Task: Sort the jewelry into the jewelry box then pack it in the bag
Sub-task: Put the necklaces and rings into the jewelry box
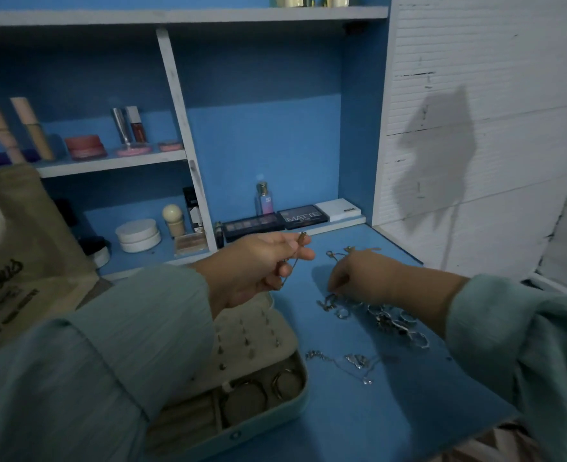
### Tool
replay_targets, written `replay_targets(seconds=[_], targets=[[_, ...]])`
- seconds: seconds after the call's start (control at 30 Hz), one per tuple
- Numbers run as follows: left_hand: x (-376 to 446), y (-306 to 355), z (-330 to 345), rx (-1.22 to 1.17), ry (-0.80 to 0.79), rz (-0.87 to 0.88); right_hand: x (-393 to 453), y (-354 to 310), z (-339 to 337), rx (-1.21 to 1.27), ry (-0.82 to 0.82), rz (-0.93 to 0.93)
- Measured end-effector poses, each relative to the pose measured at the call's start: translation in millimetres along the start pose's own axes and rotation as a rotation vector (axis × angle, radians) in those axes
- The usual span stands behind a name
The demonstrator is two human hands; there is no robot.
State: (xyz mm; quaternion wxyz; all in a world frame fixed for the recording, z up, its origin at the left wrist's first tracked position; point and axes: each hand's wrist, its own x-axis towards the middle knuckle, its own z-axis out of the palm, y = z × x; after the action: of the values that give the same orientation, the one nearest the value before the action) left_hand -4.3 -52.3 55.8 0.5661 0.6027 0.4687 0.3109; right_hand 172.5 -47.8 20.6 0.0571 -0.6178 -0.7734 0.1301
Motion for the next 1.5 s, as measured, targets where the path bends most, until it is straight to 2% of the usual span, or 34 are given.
replay_targets(seconds=[0.23, 0.37, 0.93, 1.1, 1.27, 1.4, 1.5], targets=[[15.3, -5.4, -10.3, 0.066, -0.006, -0.048, 21.6, 0.3, 8.6, -0.180, -0.015, -0.056], [20.2, -5.9, -18.4, 0.082, 0.025, -0.068, 27.3, -3.9, 5.0, -0.268, -0.110, -0.079], [18.1, -9.7, -23.7, 0.079, 0.051, -0.082, 26.8, -8.6, 2.9, -0.352, -0.166, -0.183], [12.7, -7.7, -26.4, 0.110, 0.077, -0.055, 24.8, -5.5, -3.9, 0.007, -0.091, -0.110], [1.0, 0.2, -26.5, 0.067, 0.129, 0.002, 10.6, -12.7, -25.4, 0.573, -0.031, -0.079], [-9.6, 10.2, -21.3, -0.008, 0.181, 0.012, 1.1, -28.7, -42.7, 0.745, 0.053, -0.162], [-21.1, 18.0, -18.0, -0.037, 0.188, 0.024, -7.7, -44.5, -55.7, 0.776, 0.094, -0.219]])
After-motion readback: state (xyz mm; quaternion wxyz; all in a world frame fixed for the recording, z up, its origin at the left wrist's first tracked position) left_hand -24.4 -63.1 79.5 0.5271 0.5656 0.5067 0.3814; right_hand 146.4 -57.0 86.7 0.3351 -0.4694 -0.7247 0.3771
